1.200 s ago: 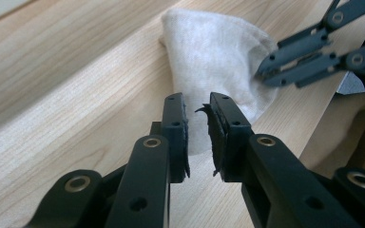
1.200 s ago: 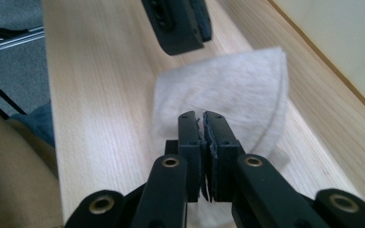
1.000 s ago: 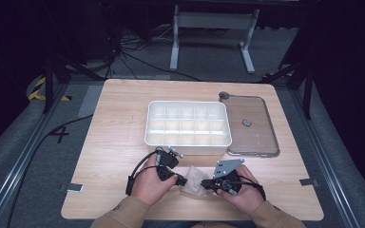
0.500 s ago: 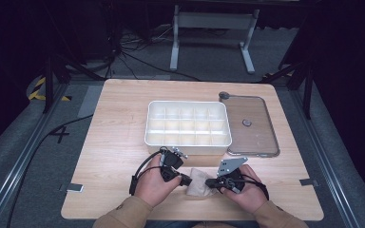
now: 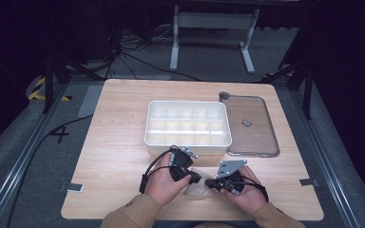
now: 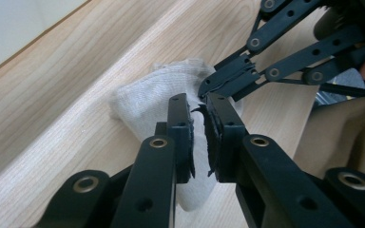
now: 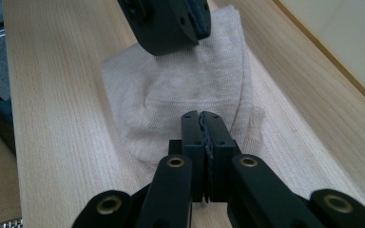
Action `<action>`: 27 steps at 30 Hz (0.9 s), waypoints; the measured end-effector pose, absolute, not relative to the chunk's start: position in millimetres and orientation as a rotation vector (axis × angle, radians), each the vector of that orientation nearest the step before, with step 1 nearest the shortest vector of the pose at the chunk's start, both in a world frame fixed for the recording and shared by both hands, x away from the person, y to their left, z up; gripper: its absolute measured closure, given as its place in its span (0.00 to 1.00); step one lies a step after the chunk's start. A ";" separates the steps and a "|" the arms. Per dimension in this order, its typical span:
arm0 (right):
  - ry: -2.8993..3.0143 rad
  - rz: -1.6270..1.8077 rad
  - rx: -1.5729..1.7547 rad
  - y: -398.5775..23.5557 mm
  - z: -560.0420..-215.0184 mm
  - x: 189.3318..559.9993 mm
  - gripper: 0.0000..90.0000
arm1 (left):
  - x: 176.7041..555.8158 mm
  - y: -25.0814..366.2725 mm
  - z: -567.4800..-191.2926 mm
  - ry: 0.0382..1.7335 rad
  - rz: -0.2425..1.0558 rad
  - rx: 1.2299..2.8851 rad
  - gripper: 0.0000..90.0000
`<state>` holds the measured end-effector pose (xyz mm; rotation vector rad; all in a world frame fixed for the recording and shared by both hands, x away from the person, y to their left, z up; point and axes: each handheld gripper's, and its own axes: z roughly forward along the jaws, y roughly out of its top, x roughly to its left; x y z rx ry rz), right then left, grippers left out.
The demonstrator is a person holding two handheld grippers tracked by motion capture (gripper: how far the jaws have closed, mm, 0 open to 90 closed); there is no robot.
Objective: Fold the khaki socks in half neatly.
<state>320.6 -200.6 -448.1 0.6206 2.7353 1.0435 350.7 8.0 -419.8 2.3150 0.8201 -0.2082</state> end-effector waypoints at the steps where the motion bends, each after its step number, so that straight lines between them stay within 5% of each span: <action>1: 2.734 1.043 0.621 -200.7 -448.1 320.5 1.00 | 352.0 8.1 -420.9 0.829 -0.207 2.323 0.92; 27: 2.725 1.030 0.614 -204.7 -447.4 323.2 1.00 | 360.5 12.4 -436.6 1.026 -0.240 2.355 0.91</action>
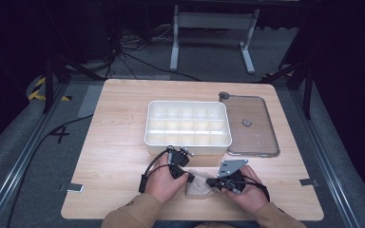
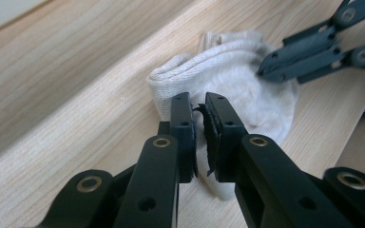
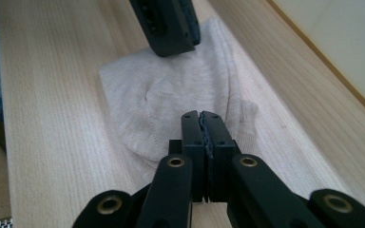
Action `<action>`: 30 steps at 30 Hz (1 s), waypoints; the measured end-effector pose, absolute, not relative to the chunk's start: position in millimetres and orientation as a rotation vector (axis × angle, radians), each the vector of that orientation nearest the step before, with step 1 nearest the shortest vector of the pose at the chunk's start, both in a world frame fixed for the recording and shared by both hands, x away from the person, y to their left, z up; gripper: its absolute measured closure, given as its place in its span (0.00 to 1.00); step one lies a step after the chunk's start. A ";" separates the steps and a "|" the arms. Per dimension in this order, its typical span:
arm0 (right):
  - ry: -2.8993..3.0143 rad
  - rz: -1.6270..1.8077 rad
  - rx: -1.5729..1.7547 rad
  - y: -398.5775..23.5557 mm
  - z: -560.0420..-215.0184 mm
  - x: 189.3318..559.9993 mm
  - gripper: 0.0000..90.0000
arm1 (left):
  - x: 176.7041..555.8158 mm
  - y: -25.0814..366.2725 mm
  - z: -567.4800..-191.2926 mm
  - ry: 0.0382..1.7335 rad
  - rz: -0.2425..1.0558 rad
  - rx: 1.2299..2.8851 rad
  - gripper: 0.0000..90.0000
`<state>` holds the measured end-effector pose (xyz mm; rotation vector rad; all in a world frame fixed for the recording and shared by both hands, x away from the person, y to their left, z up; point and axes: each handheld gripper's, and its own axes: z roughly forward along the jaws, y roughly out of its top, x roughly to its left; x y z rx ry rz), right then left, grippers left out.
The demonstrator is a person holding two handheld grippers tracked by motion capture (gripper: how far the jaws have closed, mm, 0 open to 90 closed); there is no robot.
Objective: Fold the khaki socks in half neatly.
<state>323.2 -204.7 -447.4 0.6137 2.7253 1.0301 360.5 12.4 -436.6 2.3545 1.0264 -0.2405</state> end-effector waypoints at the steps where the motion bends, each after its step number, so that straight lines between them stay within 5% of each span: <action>1: 2.722 1.029 0.622 -205.3 -447.2 323.3 1.00 | 360.0 11.4 -437.2 1.023 -0.241 2.362 0.91; 30: 2.655 1.156 0.586 -191.8 -430.1 313.3 0.99 | 357.0 31.4 -427.1 1.067 -0.294 2.327 0.78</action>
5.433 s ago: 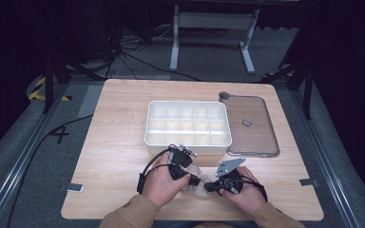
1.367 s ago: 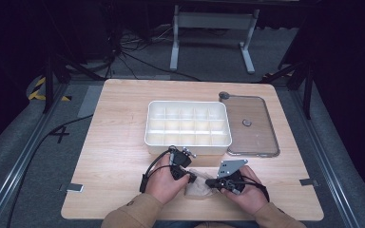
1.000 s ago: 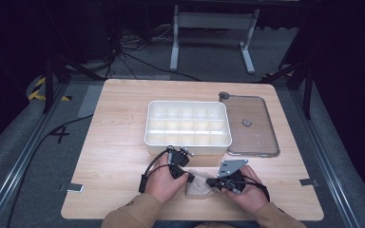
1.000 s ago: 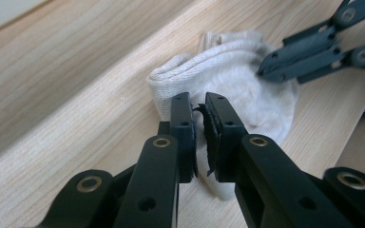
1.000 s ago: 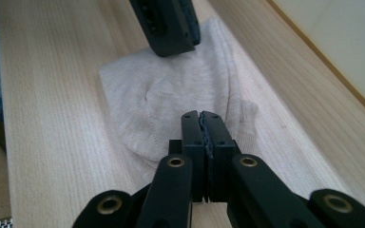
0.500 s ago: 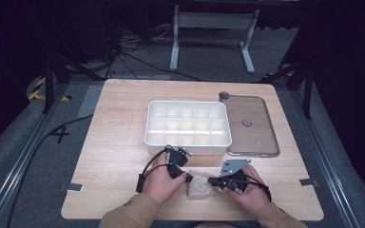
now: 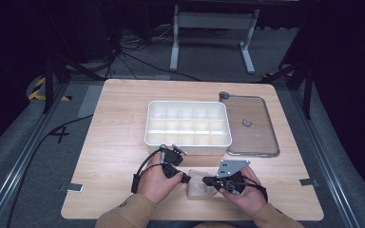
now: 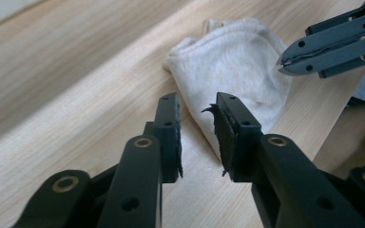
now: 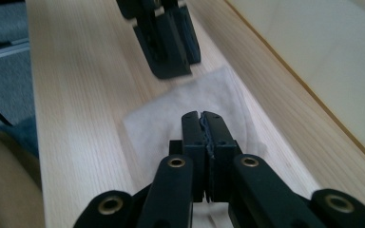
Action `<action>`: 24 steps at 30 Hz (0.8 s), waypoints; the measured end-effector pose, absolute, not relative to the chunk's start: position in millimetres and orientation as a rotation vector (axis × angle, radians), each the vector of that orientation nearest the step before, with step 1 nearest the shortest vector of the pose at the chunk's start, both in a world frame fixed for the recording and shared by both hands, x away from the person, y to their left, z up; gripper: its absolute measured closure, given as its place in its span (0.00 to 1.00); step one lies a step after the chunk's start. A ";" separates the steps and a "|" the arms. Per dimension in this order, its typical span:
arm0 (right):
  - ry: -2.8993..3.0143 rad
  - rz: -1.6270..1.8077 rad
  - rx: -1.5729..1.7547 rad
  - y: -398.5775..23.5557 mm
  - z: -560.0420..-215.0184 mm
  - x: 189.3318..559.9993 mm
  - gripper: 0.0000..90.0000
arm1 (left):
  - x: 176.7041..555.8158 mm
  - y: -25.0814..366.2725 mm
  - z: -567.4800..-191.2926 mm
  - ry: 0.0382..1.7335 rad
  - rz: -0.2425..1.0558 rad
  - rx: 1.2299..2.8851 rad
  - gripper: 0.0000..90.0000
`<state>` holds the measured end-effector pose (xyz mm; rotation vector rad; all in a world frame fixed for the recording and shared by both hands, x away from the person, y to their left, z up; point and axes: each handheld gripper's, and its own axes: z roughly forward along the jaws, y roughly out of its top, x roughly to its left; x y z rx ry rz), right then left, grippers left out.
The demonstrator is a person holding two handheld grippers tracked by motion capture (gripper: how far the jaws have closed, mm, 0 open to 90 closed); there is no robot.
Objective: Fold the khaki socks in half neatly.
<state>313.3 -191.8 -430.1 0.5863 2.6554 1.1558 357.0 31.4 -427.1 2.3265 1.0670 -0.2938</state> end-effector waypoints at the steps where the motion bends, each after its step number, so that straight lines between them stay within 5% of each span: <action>1: 2.652 1.169 0.587 -190.2 -430.0 313.4 0.99 | 356.9 31.3 -427.7 1.061 -0.300 2.333 0.78; 24: 2.711 1.101 0.610 -182.0 -455.2 322.8 1.00 | 353.2 31.4 -432.8 1.044 -0.373 2.343 0.67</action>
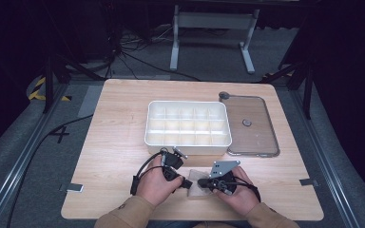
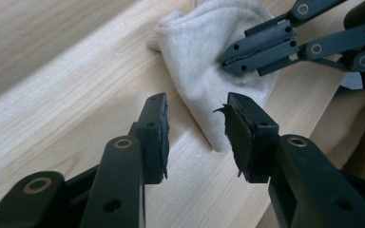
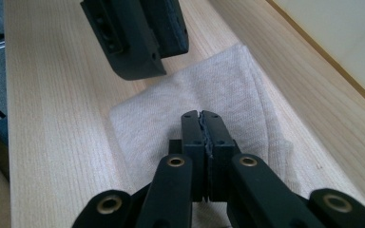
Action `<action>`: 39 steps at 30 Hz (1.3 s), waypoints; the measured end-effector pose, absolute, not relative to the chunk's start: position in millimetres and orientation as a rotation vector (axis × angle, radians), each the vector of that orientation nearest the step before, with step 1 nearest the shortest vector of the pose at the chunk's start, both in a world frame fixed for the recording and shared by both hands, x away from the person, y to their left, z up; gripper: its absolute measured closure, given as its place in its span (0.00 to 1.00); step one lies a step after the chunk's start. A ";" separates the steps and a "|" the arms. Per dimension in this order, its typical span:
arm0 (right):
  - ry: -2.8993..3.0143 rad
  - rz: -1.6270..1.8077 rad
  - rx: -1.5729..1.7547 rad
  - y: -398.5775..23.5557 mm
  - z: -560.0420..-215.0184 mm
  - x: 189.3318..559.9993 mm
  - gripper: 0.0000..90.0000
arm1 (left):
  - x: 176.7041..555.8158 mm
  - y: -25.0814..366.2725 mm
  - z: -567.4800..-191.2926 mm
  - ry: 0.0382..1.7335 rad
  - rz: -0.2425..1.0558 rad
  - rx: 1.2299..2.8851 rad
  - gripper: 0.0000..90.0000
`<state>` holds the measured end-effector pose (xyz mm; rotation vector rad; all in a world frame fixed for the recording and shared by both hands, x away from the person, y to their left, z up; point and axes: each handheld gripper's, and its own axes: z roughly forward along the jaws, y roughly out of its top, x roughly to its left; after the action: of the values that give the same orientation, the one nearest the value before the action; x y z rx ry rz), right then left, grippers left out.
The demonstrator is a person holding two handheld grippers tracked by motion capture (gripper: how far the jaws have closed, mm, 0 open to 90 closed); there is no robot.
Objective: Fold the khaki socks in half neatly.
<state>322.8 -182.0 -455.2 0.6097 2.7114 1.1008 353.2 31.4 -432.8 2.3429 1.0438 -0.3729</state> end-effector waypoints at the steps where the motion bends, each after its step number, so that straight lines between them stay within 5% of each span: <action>1: 2.711 1.102 0.609 -182.1 -455.2 322.8 1.00 | 352.9 31.2 -433.6 1.050 -0.374 2.344 0.66; 16: 2.703 1.120 0.614 -183.8 -456.5 322.6 1.00 | 353.9 23.0 -444.4 1.013 -0.432 2.366 0.67; 26: 2.701 1.122 0.609 -184.2 -456.7 322.0 0.99 | 350.7 17.9 -439.6 0.970 -0.394 2.389 0.88; 39: 2.690 1.129 0.623 -184.8 -456.7 320.9 0.98 | 345.7 12.7 -429.2 0.919 -0.335 2.374 0.91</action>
<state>320.9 -184.8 -456.7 0.6226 2.6904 1.1292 345.7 12.7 -429.2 2.3737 0.9192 -0.3351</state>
